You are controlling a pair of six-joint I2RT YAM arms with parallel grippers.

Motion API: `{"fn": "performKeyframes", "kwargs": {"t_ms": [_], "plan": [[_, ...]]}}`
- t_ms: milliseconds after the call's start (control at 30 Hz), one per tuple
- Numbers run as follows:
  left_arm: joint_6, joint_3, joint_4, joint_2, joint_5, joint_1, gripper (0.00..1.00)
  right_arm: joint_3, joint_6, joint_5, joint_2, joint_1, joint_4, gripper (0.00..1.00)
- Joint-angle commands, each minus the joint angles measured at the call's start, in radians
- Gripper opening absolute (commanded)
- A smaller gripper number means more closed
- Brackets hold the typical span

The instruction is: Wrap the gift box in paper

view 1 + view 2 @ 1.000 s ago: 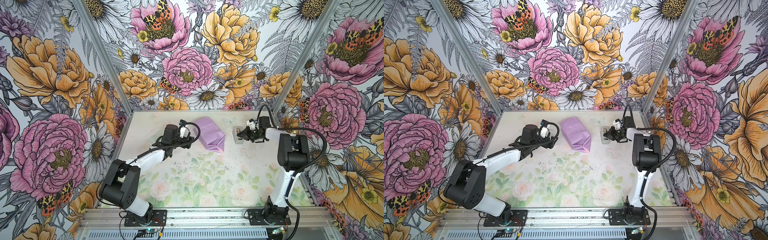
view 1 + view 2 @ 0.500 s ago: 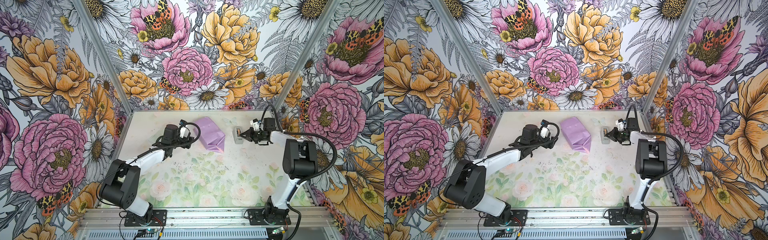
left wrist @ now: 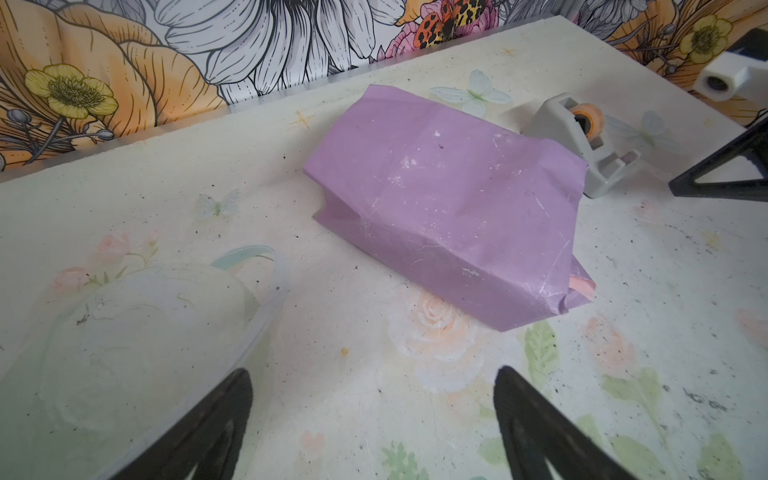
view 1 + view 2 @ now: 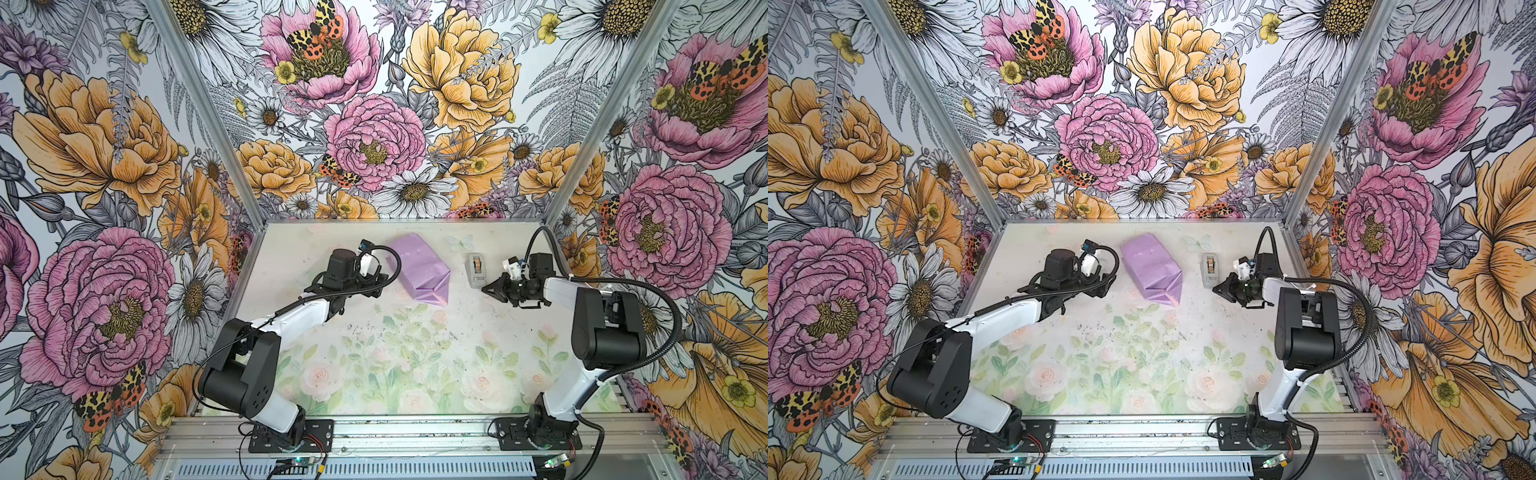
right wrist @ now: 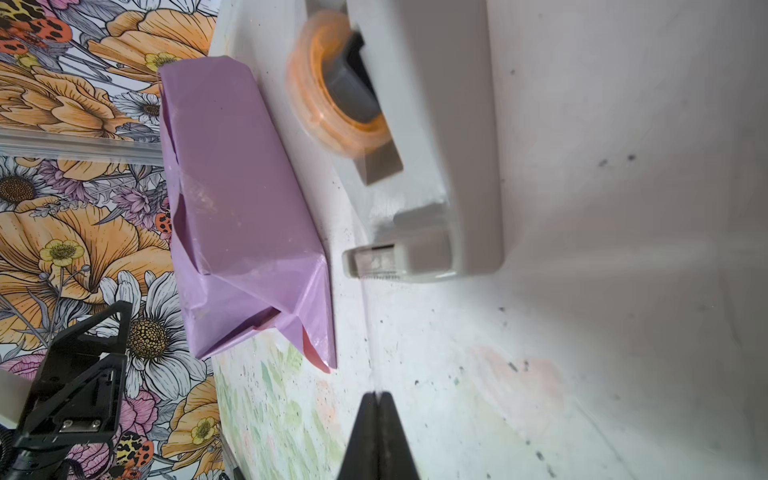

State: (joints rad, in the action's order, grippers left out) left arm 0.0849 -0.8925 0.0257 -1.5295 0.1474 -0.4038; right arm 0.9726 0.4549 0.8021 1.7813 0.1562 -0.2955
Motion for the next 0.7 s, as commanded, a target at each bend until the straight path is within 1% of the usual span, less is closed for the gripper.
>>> {"fn": "performKeyframes", "kwargs": {"t_ms": [0,100,200,267,400,567,667], "plan": [[0.020,-0.015,0.004,0.012,0.002,-0.013,0.92,-0.010,-0.006,-0.013,0.013,-0.019,0.008,0.00],[0.021,-0.017,0.003,0.009,0.001,-0.020,0.92,-0.010,0.009,-0.034,0.038,-0.024,0.025,0.00],[0.027,-0.023,-0.006,0.011,-0.004,-0.026,0.92,-0.013,0.020,-0.069,0.041,-0.026,0.027,0.13],[0.037,-0.026,-0.015,0.012,-0.005,-0.030,0.92,-0.019,0.028,-0.088,0.034,-0.023,0.026,0.24],[0.062,-0.036,-0.032,0.017,-0.005,-0.041,0.92,-0.038,0.042,-0.104,0.013,-0.022,0.026,0.34],[0.121,-0.053,-0.070,0.016,0.010,-0.059,0.92,-0.088,0.066,-0.131,-0.029,-0.010,0.023,0.38],[0.213,-0.067,-0.104,0.012,0.031,-0.085,0.91,-0.117,0.075,-0.143,-0.080,-0.003,0.017,0.39]]}}
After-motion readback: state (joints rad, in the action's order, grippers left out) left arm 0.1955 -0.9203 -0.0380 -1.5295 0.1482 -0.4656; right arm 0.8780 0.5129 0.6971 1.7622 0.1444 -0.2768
